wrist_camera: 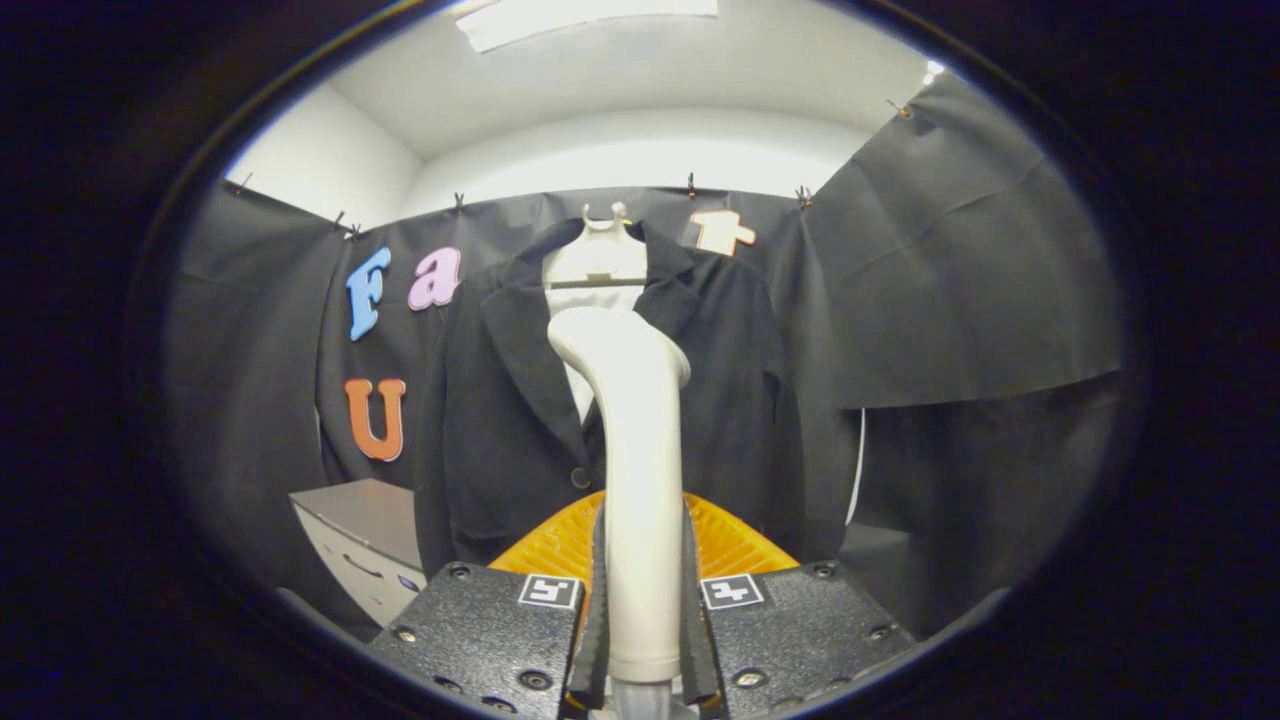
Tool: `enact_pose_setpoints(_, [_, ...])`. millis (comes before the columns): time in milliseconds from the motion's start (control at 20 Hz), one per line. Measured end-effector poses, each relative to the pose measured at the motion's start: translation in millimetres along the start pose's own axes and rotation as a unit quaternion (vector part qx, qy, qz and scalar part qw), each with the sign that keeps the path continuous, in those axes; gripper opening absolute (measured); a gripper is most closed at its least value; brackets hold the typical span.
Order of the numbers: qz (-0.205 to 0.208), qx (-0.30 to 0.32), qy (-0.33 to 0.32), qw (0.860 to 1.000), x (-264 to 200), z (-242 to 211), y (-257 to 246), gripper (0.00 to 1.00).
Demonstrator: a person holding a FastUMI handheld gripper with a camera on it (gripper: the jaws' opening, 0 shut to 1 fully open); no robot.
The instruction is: Iron the clothes twice with a garment steamer, once on the left side and once on the right side.
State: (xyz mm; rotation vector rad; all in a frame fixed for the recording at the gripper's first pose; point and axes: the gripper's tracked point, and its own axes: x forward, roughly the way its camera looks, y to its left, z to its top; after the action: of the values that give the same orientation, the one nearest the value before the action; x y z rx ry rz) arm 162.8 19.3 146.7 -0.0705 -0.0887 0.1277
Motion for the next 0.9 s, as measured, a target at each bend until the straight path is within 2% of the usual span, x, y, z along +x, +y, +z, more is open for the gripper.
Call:
enact_pose_setpoints(250, [0.036,0.005,-0.059,0.998,29,54,-28,0.31])
enact_pose_setpoints(450, [0.044,0.015,-0.094,0.994,43,84,-44,0.31])
enact_pose_setpoints(750, [0.012,0.045,-0.095,0.994,87,107,-78,0.31])
enact_pose_setpoints(900, [0.000,0.027,-0.087,0.996,107,99,-80,0.31])
